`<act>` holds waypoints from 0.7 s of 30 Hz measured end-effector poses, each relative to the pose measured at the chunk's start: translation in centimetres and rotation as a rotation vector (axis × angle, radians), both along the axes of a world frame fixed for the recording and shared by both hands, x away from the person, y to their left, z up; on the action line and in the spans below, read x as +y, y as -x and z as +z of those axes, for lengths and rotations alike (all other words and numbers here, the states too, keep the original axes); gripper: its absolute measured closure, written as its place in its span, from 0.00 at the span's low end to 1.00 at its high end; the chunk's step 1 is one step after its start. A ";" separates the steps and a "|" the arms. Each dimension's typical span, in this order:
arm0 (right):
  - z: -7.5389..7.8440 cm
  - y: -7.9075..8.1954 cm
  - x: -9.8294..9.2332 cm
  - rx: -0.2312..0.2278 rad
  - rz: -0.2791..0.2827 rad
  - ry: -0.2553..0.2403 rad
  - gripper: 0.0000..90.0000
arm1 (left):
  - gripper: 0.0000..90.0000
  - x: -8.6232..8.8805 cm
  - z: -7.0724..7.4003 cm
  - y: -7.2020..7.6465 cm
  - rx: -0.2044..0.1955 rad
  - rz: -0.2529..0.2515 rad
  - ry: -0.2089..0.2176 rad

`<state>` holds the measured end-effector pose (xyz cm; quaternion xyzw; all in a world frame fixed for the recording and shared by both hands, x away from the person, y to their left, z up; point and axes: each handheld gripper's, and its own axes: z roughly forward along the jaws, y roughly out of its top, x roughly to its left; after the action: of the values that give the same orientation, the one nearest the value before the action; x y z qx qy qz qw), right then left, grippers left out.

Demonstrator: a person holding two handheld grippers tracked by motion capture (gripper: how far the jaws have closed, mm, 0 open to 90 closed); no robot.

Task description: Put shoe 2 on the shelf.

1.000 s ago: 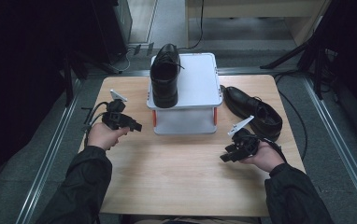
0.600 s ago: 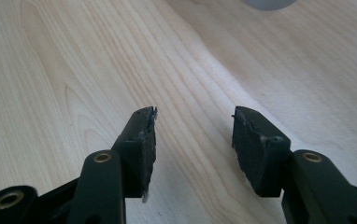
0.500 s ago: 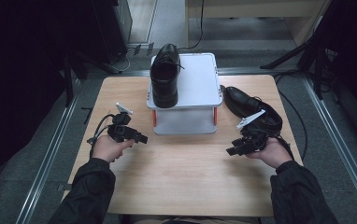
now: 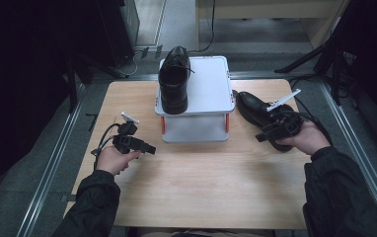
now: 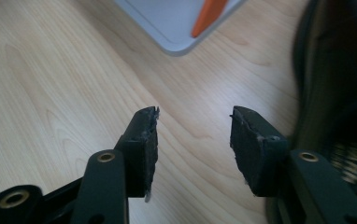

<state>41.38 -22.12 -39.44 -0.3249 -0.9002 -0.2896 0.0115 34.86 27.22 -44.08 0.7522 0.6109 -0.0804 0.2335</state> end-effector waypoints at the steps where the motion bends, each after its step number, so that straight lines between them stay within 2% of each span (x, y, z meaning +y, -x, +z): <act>1: 0.3 -0.3 -0.2 0.003 -0.004 0.009 0.59 | 0.52 0.0 0.0 0.0 0.001 -0.003 0.001; 6: 1.5 -1.5 -1.4 0.036 -0.036 0.072 0.64 | 0.52 0.0 -0.1 0.1 -0.003 -0.008 0.003; 10: 1.8 -2.2 -2.2 0.056 -0.041 0.133 0.68 | 0.52 -0.2 -0.1 0.2 -0.002 -0.016 0.005; 15: 1.2 -3.1 -3.2 0.081 -0.061 0.192 0.69 | 0.52 -0.3 -0.3 0.2 -0.002 -0.022 -0.002; 18: 0.8 -3.6 -3.6 0.091 -0.069 0.210 0.70 | 0.52 -0.3 -0.3 0.2 0.000 -0.027 -0.004; 21: 0.2 -3.9 -3.7 0.120 -0.071 0.241 0.72 | 0.52 -0.4 -0.4 0.3 0.003 -0.030 -0.004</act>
<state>45.30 -25.84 -39.28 -0.3725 -0.9140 -0.1599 0.0157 34.60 26.86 -44.47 0.7615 0.6002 -0.0838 0.2300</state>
